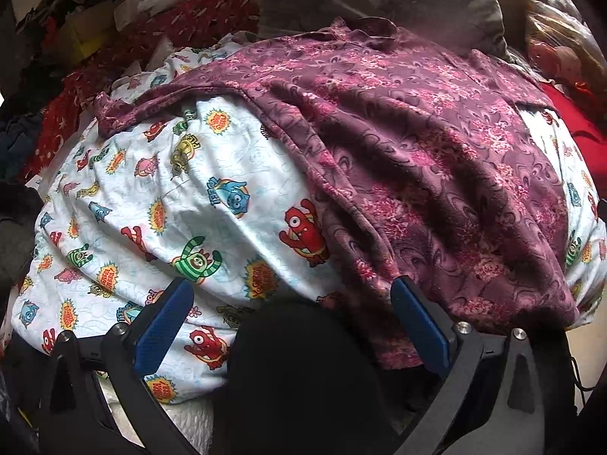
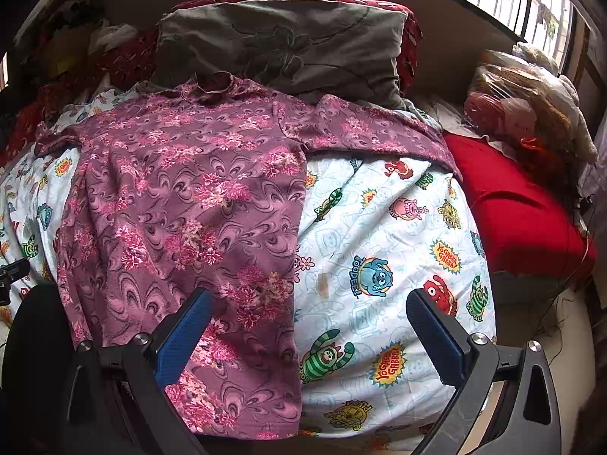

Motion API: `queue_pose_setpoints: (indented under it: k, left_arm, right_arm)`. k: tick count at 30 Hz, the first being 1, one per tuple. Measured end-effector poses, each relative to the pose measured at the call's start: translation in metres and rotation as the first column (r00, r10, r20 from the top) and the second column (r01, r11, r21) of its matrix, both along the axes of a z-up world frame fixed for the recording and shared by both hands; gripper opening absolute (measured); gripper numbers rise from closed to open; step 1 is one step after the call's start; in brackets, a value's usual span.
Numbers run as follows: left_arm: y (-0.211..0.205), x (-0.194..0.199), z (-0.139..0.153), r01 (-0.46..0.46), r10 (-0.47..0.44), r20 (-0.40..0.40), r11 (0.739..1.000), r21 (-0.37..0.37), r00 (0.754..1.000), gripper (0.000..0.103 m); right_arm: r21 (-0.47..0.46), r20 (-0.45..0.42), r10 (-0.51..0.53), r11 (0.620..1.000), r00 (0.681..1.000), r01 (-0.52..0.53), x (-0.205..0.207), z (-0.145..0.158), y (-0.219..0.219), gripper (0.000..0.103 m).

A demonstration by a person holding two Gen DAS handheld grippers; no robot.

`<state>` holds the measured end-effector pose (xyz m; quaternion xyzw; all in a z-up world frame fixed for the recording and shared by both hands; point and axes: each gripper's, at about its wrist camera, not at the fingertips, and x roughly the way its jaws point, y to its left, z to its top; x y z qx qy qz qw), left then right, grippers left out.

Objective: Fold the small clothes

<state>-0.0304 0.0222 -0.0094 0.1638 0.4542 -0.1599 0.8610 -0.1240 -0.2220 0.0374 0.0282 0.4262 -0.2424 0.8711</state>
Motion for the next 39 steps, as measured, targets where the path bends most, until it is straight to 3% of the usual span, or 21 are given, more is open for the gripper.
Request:
queue_pose_setpoints:
  k: [9,39]
  left_arm:
    - [-0.006,-0.010,0.007,0.061,-0.061,0.012,0.998,-0.034,0.998,0.103]
    - [-0.016,-0.013,0.005,0.077,-0.080,-0.050,0.995,-0.061,0.996,0.103]
  right_arm:
    - [0.001,0.009,-0.009,1.000,1.000,0.009,-0.004,0.003,0.000,0.102]
    - [0.017,0.016,0.010,1.000,1.000,-0.010,-0.005,0.004,0.003,0.101]
